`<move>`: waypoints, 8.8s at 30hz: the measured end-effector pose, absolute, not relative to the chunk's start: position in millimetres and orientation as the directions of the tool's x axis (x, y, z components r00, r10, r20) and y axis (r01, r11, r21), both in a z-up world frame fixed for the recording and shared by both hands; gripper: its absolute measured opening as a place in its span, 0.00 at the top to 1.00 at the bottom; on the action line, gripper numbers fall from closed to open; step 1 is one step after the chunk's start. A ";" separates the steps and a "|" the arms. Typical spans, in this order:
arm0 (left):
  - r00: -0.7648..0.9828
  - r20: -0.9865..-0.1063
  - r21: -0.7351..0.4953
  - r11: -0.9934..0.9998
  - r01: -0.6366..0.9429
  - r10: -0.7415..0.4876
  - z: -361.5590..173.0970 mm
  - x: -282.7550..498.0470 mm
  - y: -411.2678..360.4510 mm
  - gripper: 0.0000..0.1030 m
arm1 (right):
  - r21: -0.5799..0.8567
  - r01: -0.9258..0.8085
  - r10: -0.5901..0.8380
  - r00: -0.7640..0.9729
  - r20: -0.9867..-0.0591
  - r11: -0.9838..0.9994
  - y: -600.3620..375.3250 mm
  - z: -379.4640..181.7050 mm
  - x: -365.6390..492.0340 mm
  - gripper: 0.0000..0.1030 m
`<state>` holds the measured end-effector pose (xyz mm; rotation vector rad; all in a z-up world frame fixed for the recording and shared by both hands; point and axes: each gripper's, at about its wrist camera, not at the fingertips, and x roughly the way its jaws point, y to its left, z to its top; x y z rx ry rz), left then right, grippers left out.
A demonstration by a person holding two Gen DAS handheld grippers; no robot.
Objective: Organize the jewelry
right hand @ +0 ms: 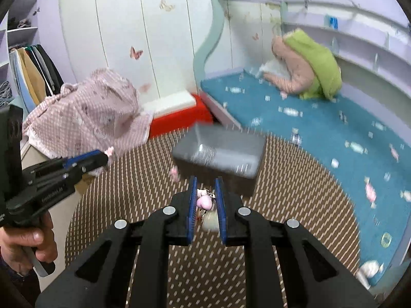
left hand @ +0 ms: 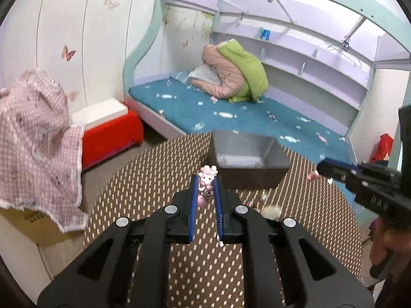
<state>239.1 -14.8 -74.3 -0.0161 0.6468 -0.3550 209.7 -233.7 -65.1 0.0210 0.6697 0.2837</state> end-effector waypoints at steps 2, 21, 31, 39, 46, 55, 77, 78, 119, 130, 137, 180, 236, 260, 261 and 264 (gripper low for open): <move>0.749 -0.568 -0.120 0.935 0.334 -0.341 -60.2 249.2 -21.1 0.88 | 0.096 -0.253 0.260 0.763 -0.592 0.963 -237.2 -51.9 221.0 0.88; 0.642 -0.611 -0.199 0.875 0.442 -0.463 -38.4 351.1 -87.0 0.88 | 0.103 -0.239 0.247 0.716 -0.654 0.966 -254.9 -54.3 307.5 0.87; 0.625 -0.665 -0.190 0.903 0.386 -0.408 -64.8 377.5 -91.1 0.26 | 0.124 -0.174 0.211 0.690 -0.692 0.977 -262.0 -79.8 325.2 0.54; 0.694 -0.631 -0.167 0.934 0.316 -0.347 -59.0 366.1 -65.2 0.09 | 0.178 -0.123 0.211 0.723 -0.658 0.976 -284.0 -75.8 314.1 0.08; 0.770 -0.586 -0.080 0.964 0.253 -0.250 -43.0 333.2 -50.8 0.05 | 0.190 -0.065 0.174 0.748 -0.640 0.980 -292.2 -67.5 298.8 0.07; 0.801 -0.558 -0.072 0.975 0.212 -0.216 -28.8 300.6 -36.2 0.05 | 0.189 -0.056 0.161 0.781 -0.603 0.980 -289.1 -53.6 268.9 0.07; 0.863 -0.486 -0.051 0.990 0.132 -0.140 -17.9 224.4 1.3 0.05 | 0.115 -0.042 0.090 0.889 -0.448 0.992 -274.6 -13.5 176.8 0.07; 0.860 -0.490 -0.055 0.989 0.134 -0.144 -20.3 222.0 2.1 0.05 | 0.115 -0.039 0.087 0.891 -0.446 0.993 -274.7 -14.3 174.6 0.07; 0.638 -0.755 0.029 0.964 0.263 -0.152 -184.0 243.1 -43.2 0.06 | 0.144 -0.038 0.127 0.725 -0.677 0.989 -263.8 -113.1 177.0 0.07; 0.584 -0.793 0.011 0.953 0.303 -0.177 -207.0 259.0 -58.0 0.30 | 0.149 -0.034 0.129 0.706 -0.696 0.988 -269.2 -121.9 183.6 0.08; 0.563 -0.790 -0.034 0.935 0.352 -0.241 -203.5 260.0 -62.5 0.84 | 0.150 -0.066 0.154 0.691 -0.706 0.986 -260.0 -125.9 190.3 0.08; 0.683 -0.691 -0.135 0.970 0.203 -0.239 -142.5 231.8 17.1 0.86 | 0.210 -0.445 0.460 0.586 -0.666 0.871 -201.0 -126.8 218.0 0.94; 0.591 -0.686 -0.202 0.892 0.404 -0.424 -81.5 409.8 -116.3 0.31 | 0.229 -0.292 0.370 0.673 -0.641 0.929 -278.8 -80.0 333.5 0.87; 0.839 -0.502 -0.074 0.977 0.200 -0.210 -22.2 307.1 -44.6 0.05 | 0.200 -0.132 0.219 0.823 -0.524 0.971 -295.3 -39.4 269.4 0.08; 0.843 -0.496 -0.077 0.977 0.197 -0.209 -20.3 302.2 -41.6 0.05 | 0.197 -0.135 0.220 0.828 -0.517 0.971 -293.9 -36.3 265.2 0.07; 0.849 -0.486 -0.086 0.978 0.189 -0.207 -15.7 290.2 -33.6 0.05 | 0.175 -0.146 0.216 0.839 -0.500 0.974 -286.7 -26.9 252.8 0.08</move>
